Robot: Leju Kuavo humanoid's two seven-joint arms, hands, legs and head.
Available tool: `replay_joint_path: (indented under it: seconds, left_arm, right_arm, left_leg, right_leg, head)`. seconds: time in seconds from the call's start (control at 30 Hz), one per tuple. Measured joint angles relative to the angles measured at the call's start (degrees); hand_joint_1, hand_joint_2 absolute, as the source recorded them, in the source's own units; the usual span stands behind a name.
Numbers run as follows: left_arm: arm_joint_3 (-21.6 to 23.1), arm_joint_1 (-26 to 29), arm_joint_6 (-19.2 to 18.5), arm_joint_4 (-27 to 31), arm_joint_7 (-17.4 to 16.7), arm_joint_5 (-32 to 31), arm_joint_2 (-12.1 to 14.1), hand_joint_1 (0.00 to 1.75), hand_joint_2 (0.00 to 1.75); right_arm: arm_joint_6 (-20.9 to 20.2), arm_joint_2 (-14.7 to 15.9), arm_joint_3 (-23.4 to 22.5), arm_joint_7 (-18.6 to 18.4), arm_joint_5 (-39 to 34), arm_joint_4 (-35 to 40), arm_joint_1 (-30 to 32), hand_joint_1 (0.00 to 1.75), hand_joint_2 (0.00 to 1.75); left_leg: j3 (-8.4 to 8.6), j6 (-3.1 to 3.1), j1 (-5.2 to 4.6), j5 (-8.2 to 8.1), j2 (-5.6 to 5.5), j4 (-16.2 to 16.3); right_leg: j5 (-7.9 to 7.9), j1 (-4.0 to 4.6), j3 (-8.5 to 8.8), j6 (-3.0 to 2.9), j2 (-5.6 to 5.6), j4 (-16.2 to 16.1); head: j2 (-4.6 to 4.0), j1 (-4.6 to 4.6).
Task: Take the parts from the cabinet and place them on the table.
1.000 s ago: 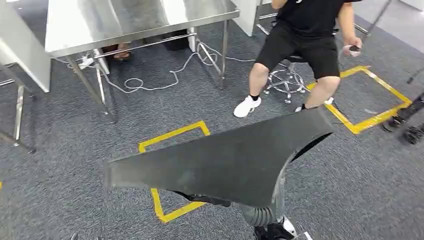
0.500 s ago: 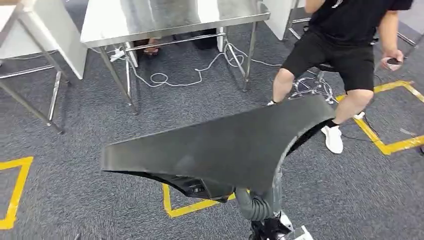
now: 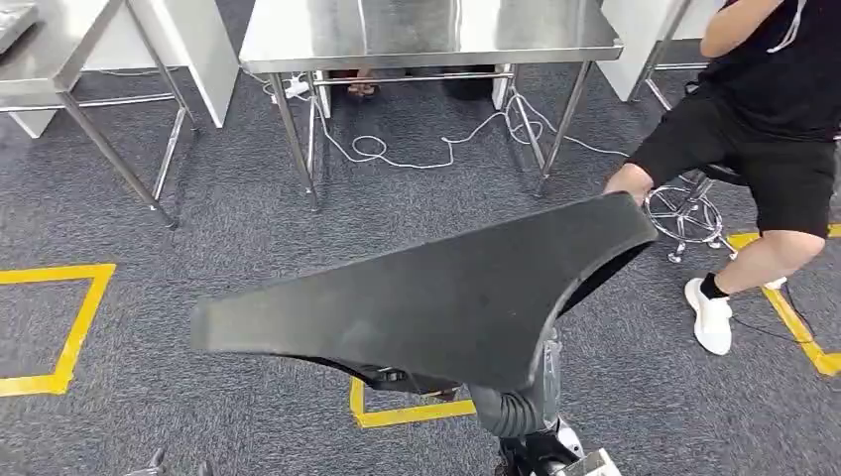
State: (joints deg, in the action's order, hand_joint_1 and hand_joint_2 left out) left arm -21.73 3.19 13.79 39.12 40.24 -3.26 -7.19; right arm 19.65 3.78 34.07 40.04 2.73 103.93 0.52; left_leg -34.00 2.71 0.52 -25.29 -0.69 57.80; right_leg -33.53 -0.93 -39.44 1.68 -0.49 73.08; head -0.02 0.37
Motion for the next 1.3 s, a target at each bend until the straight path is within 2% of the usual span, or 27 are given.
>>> replay_joint_path:
  seconds: [0.07, 0.1, 0.13, 0.23, 0.27, 0.3, 0.4, 0.43, 0.47, 0.5, 0.57, 0.6, 0.63, 0.73, 0.77, 0.8, 0.83, 0.9, 0.93, 0.97, 1.0, 1.03, 1.1, 1.13, 1.17, 1.23, 1.3]
  left_arm:
    - [0.5, 0.0, 0.0, 0.0, 0.0, 0.0, 0.0, 0.0, 1.75]
    - [0.9, 0.0, 0.0, 0.0, 0.0, 0.0, 0.1, 0.0, 1.75]
    - [1.3, 0.1, 0.0, 0.0, -0.1, 0.0, 0.2, 0.0, 1.75]
    - [1.8, 0.1, 0.0, 0.0, -0.1, 0.0, 0.5, 0.0, 1.75]
    - [1.9, 0.0, 0.0, 0.0, -0.1, 0.1, 0.6, 0.0, 1.75]
    - [2.0, 0.0, -0.1, 0.0, -0.1, 0.3, 0.7, 0.0, 1.75]
    - [2.7, 0.0, -0.1, 0.0, -0.1, 0.7, 0.9, 0.0, 1.75]
    - [2.8, 0.0, -0.1, -0.1, -0.1, 0.8, 1.0, 0.0, 1.75]
    - [2.8, 0.0, -0.1, -0.2, -0.1, 0.8, 1.1, 0.0, 1.75]
    - [2.9, 0.0, -0.1, -0.2, -0.1, 0.8, 1.2, 0.0, 1.75]
    - [2.9, -0.2, -0.1, -0.2, -0.1, 0.9, 1.4, 0.0, 1.75]
    - [2.9, -0.2, -0.1, -0.2, -0.1, 0.9, 1.5, 0.0, 1.75]
    - [3.0, -0.4, -0.1, -0.3, -0.1, 0.9, 1.6, 0.0, 1.75]
    - [3.1, -0.4, -0.1, -0.3, -0.1, 1.2, 1.7, 0.0, 1.75]
    - [3.2, -0.4, -0.1, -0.3, -0.1, 1.3, 1.7, 0.0, 1.75]
    - [3.2, -0.3, -0.1, -0.3, -0.1, 1.3, 1.7, 0.0, 1.75]
    - [3.3, -0.4, -0.2, -0.3, -0.1, 1.4, 1.7, 0.0, 1.75]
    - [3.3, -0.5, -0.2, -0.3, -0.1, 1.5, 1.7, 0.0, 1.75]
    - [3.3, -0.5, -0.4, -0.3, -0.1, 1.5, 1.7, 0.0, 1.75]
    - [3.3, -0.4, -0.5, -0.3, -0.1, 1.6, 1.7, 0.0, 1.75]
    - [3.3, -0.4, -0.5, -0.3, -0.1, 1.6, 1.7, 0.0, 1.75]
    - [3.4, -0.5, -0.5, -0.3, -0.1, 1.6, 1.6, 0.0, 1.75]
    - [3.7, -0.5, -0.6, -0.3, -0.1, 1.6, 1.5, 0.0, 1.75]
    - [3.7, -0.6, -0.6, -0.3, -0.1, 1.6, 1.5, 0.0, 1.75]
    - [3.7, -0.7, -0.6, -0.3, -0.1, 1.7, 1.5, 0.0, 1.75]
    - [3.7, -1.1, -0.6, -0.5, -0.1, 1.9, 1.5, 0.0, 1.75]
    - [3.8, -1.3, -0.6, -0.6, -0.1, 1.9, 1.5, 0.0, 1.75]
  right_arm:
    - [0.2, 0.1, -0.1, 0.0, 0.0, 0.0, -0.1, 1.75, 1.75]
    - [0.3, 0.1, -0.1, 0.0, 0.1, 0.0, -0.2, 1.75, 1.75]
    - [0.4, 0.0, -0.1, 0.0, 0.1, 0.0, -0.3, 1.75, 1.75]
    - [0.8, 0.1, -0.3, 0.0, -0.1, 0.0, -0.4, 1.75, 1.75]
    - [0.9, 0.0, -0.4, 0.0, -0.2, 0.0, -0.5, 1.75, 1.75]
    - [0.9, 0.0, -0.4, 0.0, -0.2, 0.0, -0.5, 1.75, 1.75]
    - [0.9, 0.0, -0.4, 0.0, -0.4, -0.1, -0.5, 1.75, 1.75]
    - [0.9, 0.0, -0.4, 0.0, -0.5, -0.1, -0.5, 1.75, 1.75]
    - [0.9, 0.0, -0.4, 0.0, -0.6, -0.2, -0.6, 1.75, 1.75]
    - [0.9, 0.0, -0.4, 0.0, -0.7, -0.3, -0.7, 1.75, 1.75]
    - [0.8, -0.1, -0.4, 0.0, -0.8, -0.4, -1.0, 1.75, 1.75]
    - [0.8, -0.2, -0.4, 0.0, -0.8, -0.4, -1.2, 1.75, 1.75]
    - [0.8, -0.3, -0.4, 0.0, -0.8, -0.4, -1.4, 1.75, 1.75]
    - [0.8, -0.4, -0.5, 0.0, -0.8, -0.6, -1.5, 1.75, 1.75]
    - [0.8, -0.4, -0.5, 0.0, -0.8, -0.6, -1.6, 1.75, 1.75]
    - [0.8, -0.4, -0.5, 0.0, -0.9, -0.7, -1.7, 1.75, 1.75]
    - [0.8, -0.4, -0.6, 0.0, -1.0, -0.8, -2.0, 1.75, 1.75]
    - [0.7, -0.3, -0.9, 0.0, -1.2, -1.1, -2.1, 1.75, 1.75]
    - [0.8, -0.3, -0.9, 0.0, -1.2, -1.4, -2.0, 1.75, 1.75]
    - [0.8, -0.2, -1.0, 0.0, -1.2, -1.6, -2.0, 1.75, 1.75]
    - [0.8, -0.2, -1.1, 0.0, -1.2, -1.7, -2.1, 1.75, 1.75]
    - [0.8, -0.1, -1.1, 0.0, -1.2, -1.8, -2.1, 1.75, 1.75]
    - [0.8, -0.1, -1.1, 0.0, -1.2, -1.9, -2.1, 1.75, 1.75]
    - [0.8, -0.2, -1.1, 0.0, -1.2, -1.9, -2.3, 1.75, 1.75]
    - [0.8, -0.2, -1.1, 0.0, -1.1, -2.0, -2.4, 1.75, 1.75]
    - [1.0, -0.2, -1.3, 0.0, -1.1, -2.2, -2.7, 1.75, 1.75]
    - [1.0, -0.5, -1.4, 0.0, -1.0, -2.3, -3.1, 1.75, 1.75]
  left_leg:
    - [0.57, -0.5, 0.0, -0.39, -0.76, 0.0]
    - [0.59, -0.81, -0.09, -0.56, -0.97, 0.1]
    - [0.57, -1.25, -0.68, -1.14, -1.19, 0.5]
    - [0.56, -1.91, -0.11, -1.21, -1.12, 0.4]
    - [0.44, -2.32, 0.12, -1.6, -0.97, 0.7]
    - [0.14, -2.62, 0.19, -2.3, -0.4, 2.0]
    - [-6.2, -3.27, 0.26, -8.11, 0.26, 14.4]
    - [-8.07, -3.39, 0.29, -8.69, 0.27, 17.4]
    - [-8.84, -3.36, 0.3, -8.09, 0.28, 18.0]
    - [-8.23, -3.19, 0.29, -6.04, 0.3, 15.8]
    - [-3.97, -2.56, 0.25, -0.69, 0.43, 6.5]
    - [-1.76, -2.03, 0.17, 0.77, 0.65, 2.0]
    - [-1.32, -1.85, -0.28, -0.16, 0.81, 1.2]
    - [-1.47, -1.03, -0.74, -0.33, 0.49, 1.2]
    - [-1.03, -0.61, -0.61, -0.01, 0.44, 0.4]
    - [-0.34, -0.28, -0.12, 0.34, 0.54, -0.3]
    - [-0.08, -0.12, -0.14, 0.28, 0.5, -0.5]
    - [0.06, 0.29, -0.15, 0.07, 0.48, -0.4]
    - [0.06, 0.38, -0.15, -0.06, 0.45, -0.4]
    - [0.12, 0.37, -0.15, -0.11, 0.38, -0.4]
    - [0.23, 0.26, -0.12, -0.25, 0.24, -0.4]
    - [0.44, 0.11, -0.07, -0.41, 0.08, -0.3]
    - [1.08, -0.47, 0.01, -0.91, -0.18, -0.3]
    - [1.03, -1.02, -0.64, -1.38, -0.22, 0.1]
    - [1.14, -1.29, -0.49, -1.66, -0.25, 0.1]
    - [1.23, -1.77, -0.12, -1.62, -0.21, 0.0]
    - [1.29, -2.54, 0.42, -2.38, -0.09, 0.7]
  right_leg:
    - [5.13, -0.26, 4.22, 1.13, 0.0, -10.3]
    - [6.31, -0.34, 5.43, 1.06, 0.06, -13.8]
    - [6.69, -0.11, 6.02, 0.22, 0.22, -14.3]
    - [6.7, 0.29, 5.93, -1.16, 0.18, -14.3]
    - [6.86, -0.29, 6.24, -1.63, 0.18, -14.5]
    - [6.78, -0.27, 6.45, -2.02, 0.2, -14.5]
    - [6.32, -0.07, 6.81, -2.74, 0.11, -14.5]
    - [6.27, 0.02, 6.85, -2.82, 0.12, -14.5]
    - [6.19, 0.05, 6.93, -2.87, 0.14, -14.5]
    - [6.08, 0.09, 7.1, -2.99, 0.17, -14.5]
    - [5.72, 0.16, 7.66, -2.8, 0.22, -14.5]
    - [5.58, 0.21, 7.88, -2.71, 0.21, -14.5]
    - [5.32, 0.85, 7.78, -2.3, 0.21, -14.5]
    - [5.13, 0.41, 7.86, -1.52, 0.08, -14.8]
    - [4.99, 0.78, 8.06, -1.06, 0.02, -15.0]
    - [4.58, 0.64, 7.61, -0.98, 0.07, -14.0]
    - [3.44, 0.61, 6.55, -1.1, 0.16, -11.7]
    - [-0.09, 0.49, 1.75, -1.62, 0.29, -2.8]
    - [-1.18, 0.38, -0.9, -1.5, 0.3, 1.5]
    - [-1.04, 0.33, -2.09, -1.14, 0.3, 3.0]
    - [0.08, 0.15, -1.97, -0.56, 0.3, 1.8]
    - [2.16, 0.01, -0.48, 0.14, 0.29, -1.8]
    - [6.36, -0.43, 4.05, 1.06, 0.28, -11.8]
    - [6.99, -0.25, 5.25, 0.91, 0.24, -14.7]
    - [7.33, -0.34, 5.51, 0.06, 0.34, -14.6]
    - [7.22, 0.11, 5.43, -0.66, 0.36, -14.5]
    - [7.4, -0.77, 6.13, -1.48, 0.41, -14.9]
  head:
    - [0.0, 0.02]
    - [0.0, 0.11]
    - [0.0, 0.04]
    - [0.0, -0.06]
    - [0.0, -0.06]
    - [0.0, -0.15]
    - [0.0, -0.35]
    - [0.0, -0.37]
    - [0.0, -0.33]
    - [0.0, -0.37]
    - [0.0, -0.37]
    - [0.0, -0.37]
    - [0.0, -0.28]
    - [0.0, -0.28]
    - [0.0, -0.35]
    - [0.0, -0.24]
    - [0.0, -0.22]
    - [0.0, -0.09]
    - [0.0, -0.02]
    - [0.0, -0.02]
    - [0.0, -0.06]
    - [0.0, 0.0]
    - [0.0, 0.0]
    - [0.0, 0.13]
    - [0.0, -0.04]
    - [0.0, -0.37]
    - [0.0, -0.33]
